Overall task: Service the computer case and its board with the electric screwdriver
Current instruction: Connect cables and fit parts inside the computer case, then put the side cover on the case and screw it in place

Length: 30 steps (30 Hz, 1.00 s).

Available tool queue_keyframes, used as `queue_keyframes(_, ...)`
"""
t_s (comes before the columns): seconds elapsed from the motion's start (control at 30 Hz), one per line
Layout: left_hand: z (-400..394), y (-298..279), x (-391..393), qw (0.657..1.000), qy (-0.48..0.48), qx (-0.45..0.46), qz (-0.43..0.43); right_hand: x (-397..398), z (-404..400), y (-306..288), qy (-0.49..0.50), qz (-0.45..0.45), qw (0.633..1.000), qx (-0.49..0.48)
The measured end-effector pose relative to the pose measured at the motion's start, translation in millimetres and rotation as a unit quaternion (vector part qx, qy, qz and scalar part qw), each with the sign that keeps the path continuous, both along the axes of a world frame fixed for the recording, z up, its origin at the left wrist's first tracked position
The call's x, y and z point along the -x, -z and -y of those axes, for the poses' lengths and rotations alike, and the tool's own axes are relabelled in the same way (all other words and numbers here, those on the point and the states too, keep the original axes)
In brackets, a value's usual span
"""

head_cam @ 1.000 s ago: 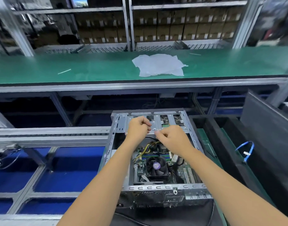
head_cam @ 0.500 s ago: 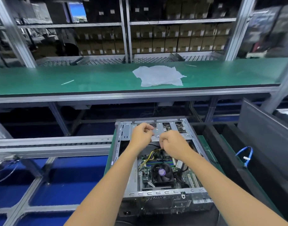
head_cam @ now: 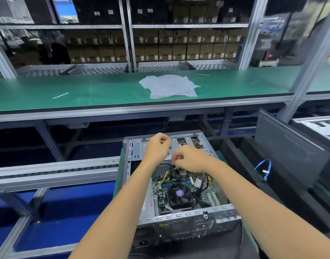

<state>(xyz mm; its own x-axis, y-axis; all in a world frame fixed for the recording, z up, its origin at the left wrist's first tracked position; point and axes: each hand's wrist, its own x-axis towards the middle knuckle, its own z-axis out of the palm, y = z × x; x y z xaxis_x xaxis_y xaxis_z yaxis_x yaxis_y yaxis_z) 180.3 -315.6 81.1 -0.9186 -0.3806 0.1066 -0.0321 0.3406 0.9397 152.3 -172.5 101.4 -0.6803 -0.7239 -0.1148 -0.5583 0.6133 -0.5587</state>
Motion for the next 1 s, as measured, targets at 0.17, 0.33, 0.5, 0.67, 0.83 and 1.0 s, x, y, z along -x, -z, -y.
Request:
queue_keyframes(0.17,1,2,35,0.999,0.005,0.039,-0.009,26,10,-5,0.002,-0.028,0.999,-0.038)
queue_keyframes(0.33,12,-11,92,0.998,-0.021,0.065,-0.017,85,35,-25,0.037,-0.067,0.997,-0.01)
queue_keyframes(0.5,37,-33,172,0.992,-0.047,0.117,-0.019,166,65,-39,0.042,-0.096,0.994,0.003)
queue_keyframes(0.67,65,-47,251,0.984,-0.056,0.171,-0.007,254,93,-52,0.043,-0.137,0.99,0.008)
queue_keyframes(0.83,83,-50,307,0.969,-0.057,0.239,-0.014,325,115,-58,0.048,-0.227,0.972,-0.042)
queue_keyframes(1.0,106,-53,342,0.946,-0.074,0.316,0.015,362,127,-53,0.035,-0.255,0.962,-0.092)
